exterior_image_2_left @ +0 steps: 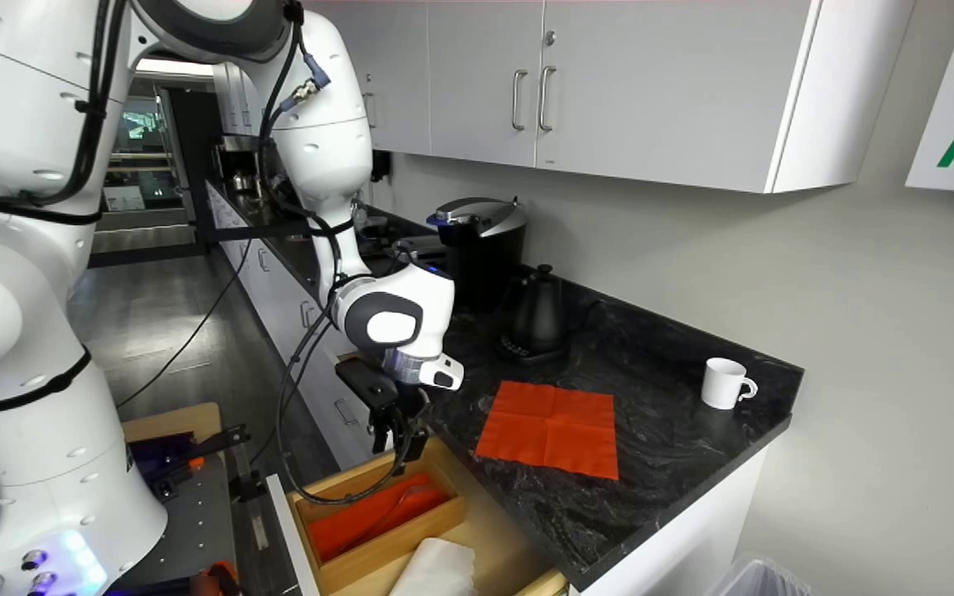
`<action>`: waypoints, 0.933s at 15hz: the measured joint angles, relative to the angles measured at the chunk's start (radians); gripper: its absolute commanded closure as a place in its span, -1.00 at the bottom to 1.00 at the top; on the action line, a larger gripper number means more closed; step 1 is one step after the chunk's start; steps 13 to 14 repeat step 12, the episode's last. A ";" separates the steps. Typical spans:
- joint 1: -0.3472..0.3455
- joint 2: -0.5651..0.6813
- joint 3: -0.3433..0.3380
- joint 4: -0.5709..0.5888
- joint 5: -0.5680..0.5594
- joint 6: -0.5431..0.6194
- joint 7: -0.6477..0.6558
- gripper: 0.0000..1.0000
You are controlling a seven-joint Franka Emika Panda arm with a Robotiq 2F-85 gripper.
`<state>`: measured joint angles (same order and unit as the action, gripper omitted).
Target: Put the fork in the drawer
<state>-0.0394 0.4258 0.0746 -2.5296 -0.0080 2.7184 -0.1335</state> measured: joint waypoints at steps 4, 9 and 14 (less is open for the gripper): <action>0.001 0.001 -0.004 0.000 0.000 0.001 0.003 -0.96; 0.001 0.001 -0.004 0.000 0.000 0.001 0.003 -0.98; 0.001 0.001 -0.004 0.000 0.000 0.001 0.003 -0.98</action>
